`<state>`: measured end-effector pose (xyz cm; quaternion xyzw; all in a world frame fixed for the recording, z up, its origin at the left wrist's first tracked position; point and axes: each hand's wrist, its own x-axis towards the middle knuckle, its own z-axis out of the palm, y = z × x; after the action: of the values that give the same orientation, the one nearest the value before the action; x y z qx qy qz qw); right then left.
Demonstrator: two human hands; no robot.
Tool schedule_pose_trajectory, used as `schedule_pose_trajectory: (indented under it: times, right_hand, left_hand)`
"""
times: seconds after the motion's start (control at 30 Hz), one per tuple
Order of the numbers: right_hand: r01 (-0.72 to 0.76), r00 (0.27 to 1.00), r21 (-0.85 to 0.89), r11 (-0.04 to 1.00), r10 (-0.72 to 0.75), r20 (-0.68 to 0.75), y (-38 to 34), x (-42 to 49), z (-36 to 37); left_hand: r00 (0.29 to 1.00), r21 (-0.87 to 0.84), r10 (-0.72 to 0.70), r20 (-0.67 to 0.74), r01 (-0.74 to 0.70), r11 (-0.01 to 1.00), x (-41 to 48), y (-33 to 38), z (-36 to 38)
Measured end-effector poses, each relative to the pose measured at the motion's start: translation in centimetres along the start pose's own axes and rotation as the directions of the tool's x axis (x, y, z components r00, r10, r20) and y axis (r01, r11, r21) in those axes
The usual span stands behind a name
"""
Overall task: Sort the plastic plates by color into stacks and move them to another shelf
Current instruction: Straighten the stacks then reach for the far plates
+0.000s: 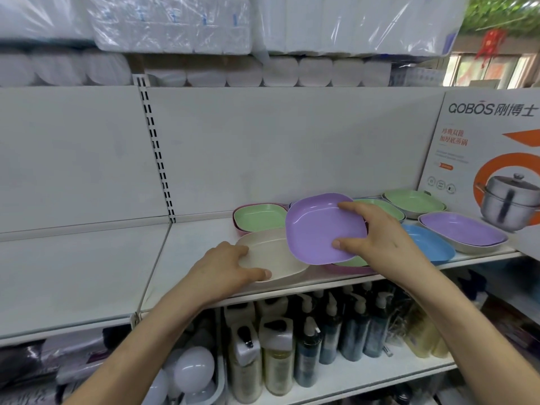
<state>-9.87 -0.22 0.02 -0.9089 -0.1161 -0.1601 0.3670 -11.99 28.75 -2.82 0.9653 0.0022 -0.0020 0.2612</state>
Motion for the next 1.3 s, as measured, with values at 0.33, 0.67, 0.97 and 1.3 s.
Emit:
schedule_pose_trajectory:
  times: [0.33, 0.67, 0.97, 1.3]
  right_hand:
    - [0.043, 0.998, 0.211, 0.976, -0.035, -0.045, -0.2, -1.0, 0.7]
    - [0.095, 0.987, 0.379, 0.921, -0.135, 0.082, -4.7, -1.6, 7.2]
    - [0.187, 0.937, 0.418, 0.889, -0.289, 0.196, -15.7, -2.6, 15.7]
    - [0.304, 0.812, 0.544, 0.783, -0.511, 0.281, -36.3, -8.5, 29.2]
  left_hand:
    - [0.971, -0.164, -0.064, -0.23, 0.026, 0.986, -2.6, -2.3, -0.3]
    - [0.87, -0.247, -0.13, -0.475, 0.01, 0.969, -8.8, -7.9, -3.2]
    - [0.777, -0.269, -0.229, -0.586, 0.08, 0.96, -17.1, -17.2, -9.2]
    - [0.613, -0.305, -0.403, -0.679, 0.264, 0.915, -32.2, -32.8, -19.5]
